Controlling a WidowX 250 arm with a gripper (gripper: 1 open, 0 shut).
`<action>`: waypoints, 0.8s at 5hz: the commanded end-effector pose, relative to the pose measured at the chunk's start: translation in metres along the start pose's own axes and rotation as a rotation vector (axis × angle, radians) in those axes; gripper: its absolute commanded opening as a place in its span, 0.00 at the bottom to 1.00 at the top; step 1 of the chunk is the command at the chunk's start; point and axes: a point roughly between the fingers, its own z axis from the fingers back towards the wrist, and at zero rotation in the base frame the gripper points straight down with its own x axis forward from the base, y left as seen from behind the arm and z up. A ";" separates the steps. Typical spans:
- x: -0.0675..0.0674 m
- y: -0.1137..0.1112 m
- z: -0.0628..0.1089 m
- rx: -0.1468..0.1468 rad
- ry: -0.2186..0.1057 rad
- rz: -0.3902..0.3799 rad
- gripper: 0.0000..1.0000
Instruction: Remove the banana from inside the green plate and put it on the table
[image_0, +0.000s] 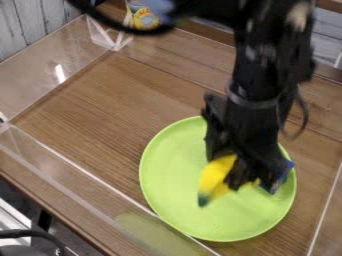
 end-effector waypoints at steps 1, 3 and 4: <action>0.001 0.019 0.041 0.020 -0.023 0.077 0.00; -0.024 0.079 0.083 0.061 0.006 0.236 0.00; -0.043 0.104 0.079 0.062 -0.006 0.249 0.00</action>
